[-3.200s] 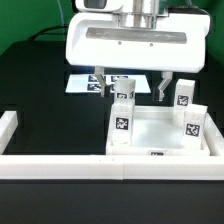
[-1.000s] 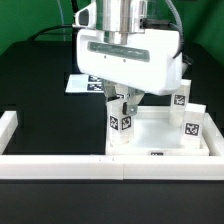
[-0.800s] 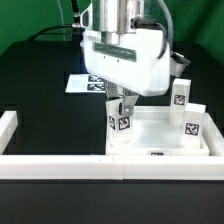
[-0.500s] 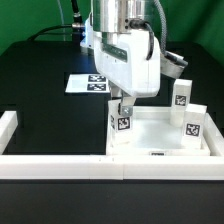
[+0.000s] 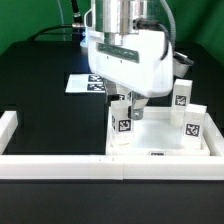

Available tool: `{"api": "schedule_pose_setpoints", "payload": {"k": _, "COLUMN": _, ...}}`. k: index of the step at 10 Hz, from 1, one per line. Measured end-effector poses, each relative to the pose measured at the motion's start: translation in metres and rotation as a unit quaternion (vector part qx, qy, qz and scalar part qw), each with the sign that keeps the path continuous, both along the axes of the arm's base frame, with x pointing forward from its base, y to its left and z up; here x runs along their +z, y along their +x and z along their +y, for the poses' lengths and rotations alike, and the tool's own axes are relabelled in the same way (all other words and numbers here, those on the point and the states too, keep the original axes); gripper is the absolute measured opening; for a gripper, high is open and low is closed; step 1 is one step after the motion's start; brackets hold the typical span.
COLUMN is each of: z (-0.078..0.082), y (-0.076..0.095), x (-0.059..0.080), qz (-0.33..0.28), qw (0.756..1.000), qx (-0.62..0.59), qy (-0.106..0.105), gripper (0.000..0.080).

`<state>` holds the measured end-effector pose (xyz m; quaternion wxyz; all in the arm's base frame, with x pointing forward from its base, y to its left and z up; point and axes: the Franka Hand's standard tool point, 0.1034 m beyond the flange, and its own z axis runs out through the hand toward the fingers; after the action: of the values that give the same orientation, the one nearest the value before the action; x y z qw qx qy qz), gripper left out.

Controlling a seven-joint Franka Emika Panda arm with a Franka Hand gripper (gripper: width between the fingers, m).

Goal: Assemble square table

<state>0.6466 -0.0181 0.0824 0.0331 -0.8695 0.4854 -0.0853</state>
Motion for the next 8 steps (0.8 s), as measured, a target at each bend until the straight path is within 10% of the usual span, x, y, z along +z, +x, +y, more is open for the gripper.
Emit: {"api": "schedule_pose_setpoints", "payload": {"k": 8, "z": -0.0023, "y": -0.0001, "x": -0.0001, "qz": 0.015, "qw": 0.931, "qx": 0.356, "qy": -0.073, "gripper": 0.0649}}
